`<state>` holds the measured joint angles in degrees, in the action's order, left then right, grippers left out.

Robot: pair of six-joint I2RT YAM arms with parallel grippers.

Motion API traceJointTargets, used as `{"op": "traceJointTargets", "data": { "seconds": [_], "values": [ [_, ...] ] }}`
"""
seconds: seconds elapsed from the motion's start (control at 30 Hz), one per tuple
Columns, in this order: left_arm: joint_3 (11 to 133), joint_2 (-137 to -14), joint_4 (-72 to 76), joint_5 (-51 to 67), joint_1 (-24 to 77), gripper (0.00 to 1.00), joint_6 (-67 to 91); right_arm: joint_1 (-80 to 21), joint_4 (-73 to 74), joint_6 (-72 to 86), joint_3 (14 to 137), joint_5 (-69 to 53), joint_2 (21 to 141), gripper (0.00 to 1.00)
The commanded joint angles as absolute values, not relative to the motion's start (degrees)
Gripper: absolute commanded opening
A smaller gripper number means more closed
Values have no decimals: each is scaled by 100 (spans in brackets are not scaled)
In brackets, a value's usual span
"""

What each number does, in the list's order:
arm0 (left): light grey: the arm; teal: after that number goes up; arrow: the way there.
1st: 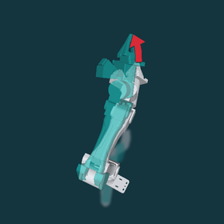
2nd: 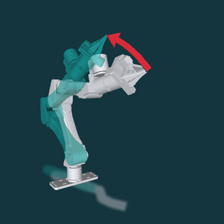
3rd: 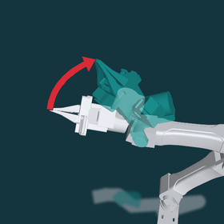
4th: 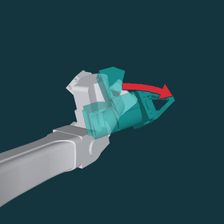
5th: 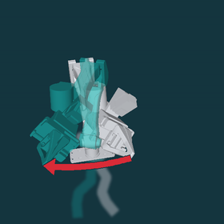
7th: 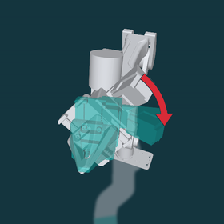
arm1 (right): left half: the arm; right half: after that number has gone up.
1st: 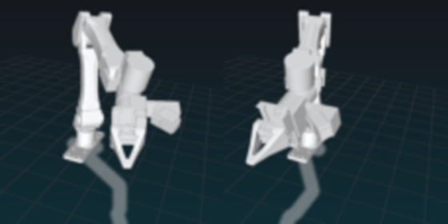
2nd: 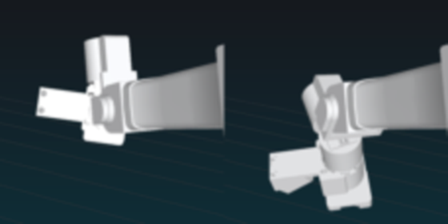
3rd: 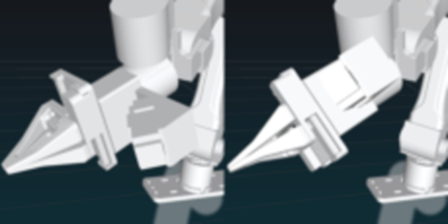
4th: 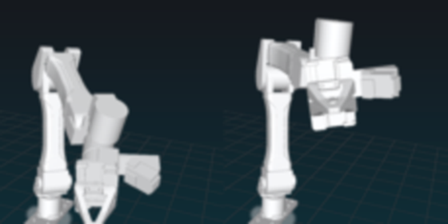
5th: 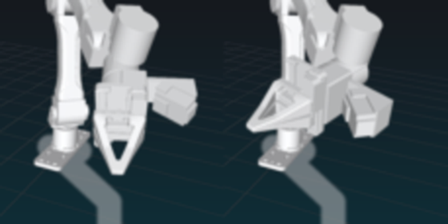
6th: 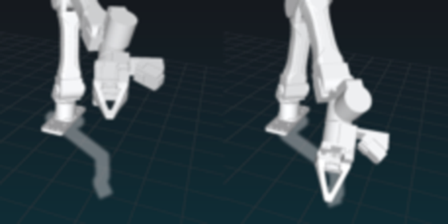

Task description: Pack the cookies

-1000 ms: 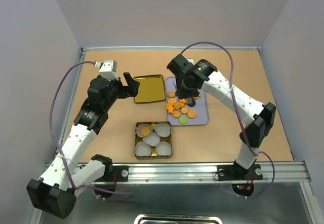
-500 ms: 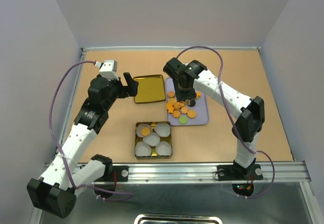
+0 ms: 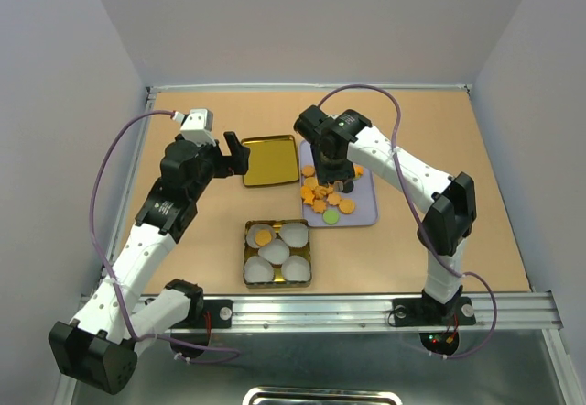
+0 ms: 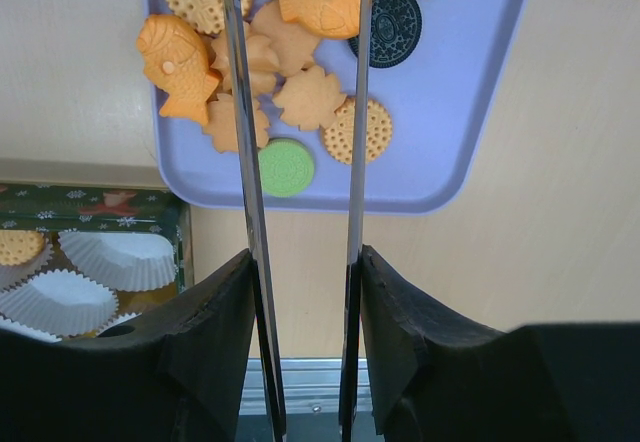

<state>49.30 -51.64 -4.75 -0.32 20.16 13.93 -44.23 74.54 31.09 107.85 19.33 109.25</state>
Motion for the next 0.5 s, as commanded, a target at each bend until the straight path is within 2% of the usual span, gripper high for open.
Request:
{"op": "traceJointTargets", "data": {
  "seconds": [0.0,0.3,0.47],
  "values": [
    [4878,-5150,-97,-114,2039,99,1310,-4412,7444,3138,10705,2004,10758,49],
    [4913,-5133,-158,-141,2039,99,1275,-4403,7348,3120,10687,1986,10933,48],
    [4957,-5150,-185,-158,2039,99,1274,-4403,7286,3050,10679,1995,11004,41]
  ]
}}
